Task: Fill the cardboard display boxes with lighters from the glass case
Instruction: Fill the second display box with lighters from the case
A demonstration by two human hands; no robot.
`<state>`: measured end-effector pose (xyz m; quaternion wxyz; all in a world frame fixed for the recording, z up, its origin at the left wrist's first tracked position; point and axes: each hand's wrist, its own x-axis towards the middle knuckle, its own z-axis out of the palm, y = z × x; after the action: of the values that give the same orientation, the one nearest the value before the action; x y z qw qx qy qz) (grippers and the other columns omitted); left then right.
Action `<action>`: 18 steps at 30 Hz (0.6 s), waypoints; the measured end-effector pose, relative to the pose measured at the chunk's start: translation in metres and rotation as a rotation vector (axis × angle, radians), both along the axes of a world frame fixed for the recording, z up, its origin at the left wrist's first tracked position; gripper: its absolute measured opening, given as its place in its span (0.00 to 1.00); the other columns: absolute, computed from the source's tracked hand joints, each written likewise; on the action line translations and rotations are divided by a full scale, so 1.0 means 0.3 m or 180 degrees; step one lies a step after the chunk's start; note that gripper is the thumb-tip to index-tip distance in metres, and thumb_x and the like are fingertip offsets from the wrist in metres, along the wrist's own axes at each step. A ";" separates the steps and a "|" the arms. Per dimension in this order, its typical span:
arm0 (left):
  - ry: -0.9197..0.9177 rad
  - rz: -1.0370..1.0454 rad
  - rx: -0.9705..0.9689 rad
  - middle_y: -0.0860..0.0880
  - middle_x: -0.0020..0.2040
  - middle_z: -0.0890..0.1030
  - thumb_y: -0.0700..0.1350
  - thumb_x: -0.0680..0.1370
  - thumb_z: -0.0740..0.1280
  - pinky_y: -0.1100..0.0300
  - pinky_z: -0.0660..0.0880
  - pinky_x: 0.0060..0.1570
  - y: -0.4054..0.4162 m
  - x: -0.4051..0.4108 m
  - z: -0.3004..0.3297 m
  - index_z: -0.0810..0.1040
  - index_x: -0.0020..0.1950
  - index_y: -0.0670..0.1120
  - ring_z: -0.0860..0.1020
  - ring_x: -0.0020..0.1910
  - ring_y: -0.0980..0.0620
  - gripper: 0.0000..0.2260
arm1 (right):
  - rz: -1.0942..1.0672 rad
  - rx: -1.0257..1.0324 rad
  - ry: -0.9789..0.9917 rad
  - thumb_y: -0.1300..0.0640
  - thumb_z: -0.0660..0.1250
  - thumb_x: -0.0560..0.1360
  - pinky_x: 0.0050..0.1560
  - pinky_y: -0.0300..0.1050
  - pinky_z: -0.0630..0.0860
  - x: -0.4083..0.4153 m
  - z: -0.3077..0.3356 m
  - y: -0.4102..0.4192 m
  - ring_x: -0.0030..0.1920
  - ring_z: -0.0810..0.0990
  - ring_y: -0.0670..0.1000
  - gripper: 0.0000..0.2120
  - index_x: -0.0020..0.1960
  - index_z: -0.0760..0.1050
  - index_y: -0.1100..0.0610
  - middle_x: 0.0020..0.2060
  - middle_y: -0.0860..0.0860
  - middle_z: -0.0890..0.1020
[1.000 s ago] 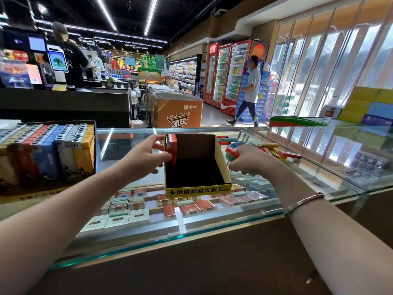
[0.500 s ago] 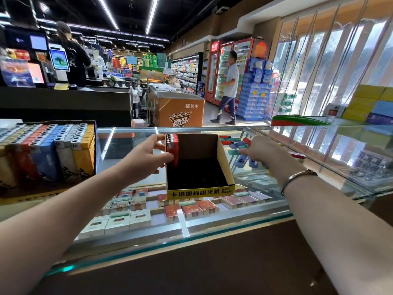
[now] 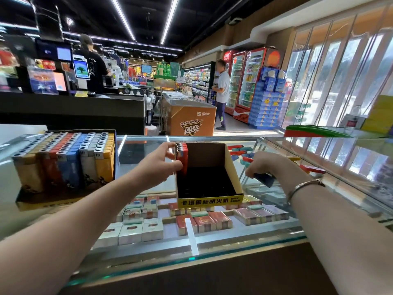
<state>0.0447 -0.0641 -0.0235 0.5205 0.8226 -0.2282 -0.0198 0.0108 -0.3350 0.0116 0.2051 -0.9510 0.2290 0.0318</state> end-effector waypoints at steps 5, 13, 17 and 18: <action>0.0080 -0.0011 0.0008 0.53 0.51 0.73 0.44 0.74 0.67 0.65 0.73 0.34 0.005 0.006 0.000 0.61 0.70 0.52 0.79 0.45 0.52 0.26 | 0.0180 0.0180 -0.0170 0.65 0.67 0.67 0.33 0.44 0.74 0.011 -0.020 0.023 0.32 0.75 0.53 0.05 0.42 0.72 0.61 0.33 0.56 0.75; 0.0184 -0.0026 0.0276 0.50 0.50 0.72 0.40 0.74 0.67 0.70 0.72 0.28 0.021 0.011 0.032 0.56 0.72 0.57 0.77 0.40 0.52 0.32 | 0.0266 0.1977 -0.1662 0.74 0.66 0.64 0.26 0.45 0.75 0.013 0.065 0.087 0.25 0.75 0.53 0.07 0.37 0.73 0.64 0.28 0.59 0.74; 0.0330 -0.0153 0.0284 0.47 0.49 0.73 0.36 0.73 0.66 0.71 0.72 0.27 0.041 0.010 0.054 0.61 0.67 0.58 0.76 0.41 0.52 0.28 | 0.0813 0.3042 -0.2208 0.70 0.71 0.67 0.32 0.52 0.81 0.030 0.125 0.169 0.30 0.79 0.53 0.09 0.35 0.75 0.59 0.28 0.55 0.78; 0.0357 -0.0160 0.0280 0.46 0.49 0.73 0.36 0.73 0.65 0.71 0.71 0.27 0.045 0.009 0.058 0.62 0.66 0.58 0.76 0.40 0.53 0.27 | 0.1020 0.3310 -0.2207 0.70 0.70 0.68 0.30 0.50 0.81 0.036 0.132 0.196 0.29 0.79 0.52 0.10 0.33 0.76 0.58 0.27 0.54 0.79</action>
<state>0.0475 -0.0507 -0.0062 0.4951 0.8363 -0.2182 -0.0889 0.0216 -0.2763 0.0511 0.6940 -0.7050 -0.0408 -0.1403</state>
